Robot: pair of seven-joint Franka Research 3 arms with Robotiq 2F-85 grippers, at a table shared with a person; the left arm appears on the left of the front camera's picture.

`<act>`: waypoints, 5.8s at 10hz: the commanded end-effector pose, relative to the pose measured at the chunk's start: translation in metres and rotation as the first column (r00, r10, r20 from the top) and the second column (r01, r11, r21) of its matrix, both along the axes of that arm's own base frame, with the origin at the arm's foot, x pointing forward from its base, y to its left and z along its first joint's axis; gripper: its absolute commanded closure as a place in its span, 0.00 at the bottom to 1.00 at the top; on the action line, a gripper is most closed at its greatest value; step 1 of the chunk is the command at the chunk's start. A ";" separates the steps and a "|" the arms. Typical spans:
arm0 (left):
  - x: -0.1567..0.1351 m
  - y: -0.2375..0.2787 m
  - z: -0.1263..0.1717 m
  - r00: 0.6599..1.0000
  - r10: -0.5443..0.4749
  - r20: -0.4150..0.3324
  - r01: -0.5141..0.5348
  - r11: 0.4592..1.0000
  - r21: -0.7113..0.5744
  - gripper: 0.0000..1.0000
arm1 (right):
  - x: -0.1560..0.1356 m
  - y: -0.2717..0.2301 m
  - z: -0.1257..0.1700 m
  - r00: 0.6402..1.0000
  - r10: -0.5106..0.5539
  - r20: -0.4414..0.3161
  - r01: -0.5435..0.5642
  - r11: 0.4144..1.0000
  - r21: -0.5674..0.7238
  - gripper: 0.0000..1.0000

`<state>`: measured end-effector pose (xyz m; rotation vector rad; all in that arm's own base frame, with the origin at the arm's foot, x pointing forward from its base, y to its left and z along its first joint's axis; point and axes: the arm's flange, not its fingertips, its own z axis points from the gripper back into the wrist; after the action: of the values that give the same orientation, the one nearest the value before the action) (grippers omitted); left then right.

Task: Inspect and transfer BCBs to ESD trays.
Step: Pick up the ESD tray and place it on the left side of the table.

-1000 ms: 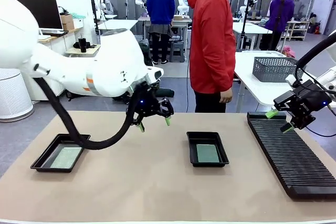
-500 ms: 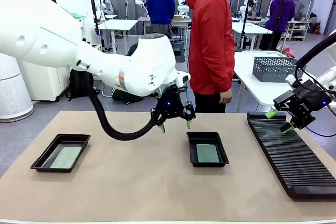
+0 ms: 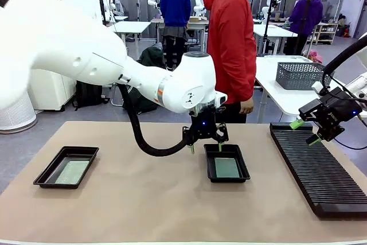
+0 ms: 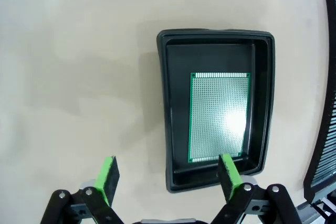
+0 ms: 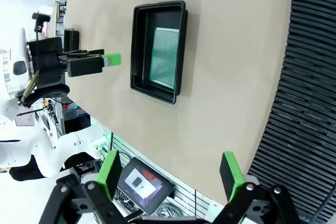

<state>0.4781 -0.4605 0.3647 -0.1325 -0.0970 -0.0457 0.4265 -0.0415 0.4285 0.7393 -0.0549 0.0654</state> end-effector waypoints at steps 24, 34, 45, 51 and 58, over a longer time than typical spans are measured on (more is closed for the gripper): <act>0.023 -0.003 -0.049 0.999 0.045 0.008 -0.045 0.999 0.023 0.66 | -0.002 0.001 0.001 1.000 -0.014 -0.003 0.014 1.000 -0.001 0.00; 0.030 -0.002 -0.057 0.999 0.039 0.004 -0.039 0.999 0.024 1.00 | -0.002 0.001 0.001 1.000 -0.014 -0.003 0.014 1.000 -0.001 0.00; 0.030 0.027 -0.045 1.000 0.017 0.005 -0.016 0.994 -0.110 0.97 | -0.002 0.001 0.001 1.000 -0.014 -0.003 0.014 1.000 -0.001 0.00; 0.032 0.085 -0.025 0.999 -0.054 0.006 0.054 0.957 -0.285 0.97 | -0.002 0.001 0.001 1.000 -0.014 -0.003 0.014 1.000 -0.001 0.00; 0.009 0.178 -0.009 0.998 -0.051 0.022 0.055 0.939 -0.339 0.97 | -0.002 0.001 0.001 1.000 -0.014 -0.003 0.014 1.000 -0.001 0.00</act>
<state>0.5022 -0.3019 0.3567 -0.4622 -0.1089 -0.0743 0.4264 -0.0417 0.4285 0.7392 -0.0551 0.0649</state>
